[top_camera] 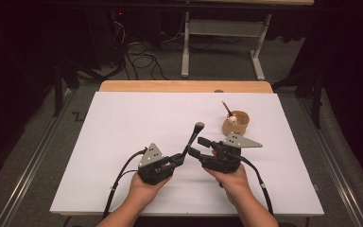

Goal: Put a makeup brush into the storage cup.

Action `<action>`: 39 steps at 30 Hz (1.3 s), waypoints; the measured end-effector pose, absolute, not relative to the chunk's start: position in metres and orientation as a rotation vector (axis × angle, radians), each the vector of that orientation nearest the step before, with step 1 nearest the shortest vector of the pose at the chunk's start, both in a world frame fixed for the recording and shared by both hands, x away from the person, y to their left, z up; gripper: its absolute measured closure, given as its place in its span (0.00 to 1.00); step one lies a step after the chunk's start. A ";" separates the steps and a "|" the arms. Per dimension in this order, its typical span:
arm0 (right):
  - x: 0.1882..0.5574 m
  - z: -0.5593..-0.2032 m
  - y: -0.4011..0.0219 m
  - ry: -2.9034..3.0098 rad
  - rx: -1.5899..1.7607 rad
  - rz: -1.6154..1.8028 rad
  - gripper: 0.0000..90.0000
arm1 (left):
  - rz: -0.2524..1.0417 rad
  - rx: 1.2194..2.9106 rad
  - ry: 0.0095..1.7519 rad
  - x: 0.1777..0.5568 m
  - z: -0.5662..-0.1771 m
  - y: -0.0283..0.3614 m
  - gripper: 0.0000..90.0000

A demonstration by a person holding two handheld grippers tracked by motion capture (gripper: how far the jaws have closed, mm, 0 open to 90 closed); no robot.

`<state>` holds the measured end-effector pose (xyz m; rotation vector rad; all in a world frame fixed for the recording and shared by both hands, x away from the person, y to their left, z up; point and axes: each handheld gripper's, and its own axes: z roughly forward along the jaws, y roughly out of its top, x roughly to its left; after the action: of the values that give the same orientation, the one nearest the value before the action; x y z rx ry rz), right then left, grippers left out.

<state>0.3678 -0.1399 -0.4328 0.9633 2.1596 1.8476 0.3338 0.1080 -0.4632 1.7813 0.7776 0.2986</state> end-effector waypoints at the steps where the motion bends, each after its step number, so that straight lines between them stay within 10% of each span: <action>1: 0.368 -0.433 -0.140 2.159 0.964 1.851 0.47 | 0.297 1.782 0.776 0.334 -0.463 0.107 0.88; 39: 0.372 -0.440 -0.143 2.156 1.071 1.985 0.76 | 0.292 1.769 0.731 0.327 -0.463 0.101 0.88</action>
<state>0.3716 -0.1431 -0.4397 1.0714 2.1556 1.9852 0.3266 0.1014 -0.4633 1.7687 0.7312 0.2922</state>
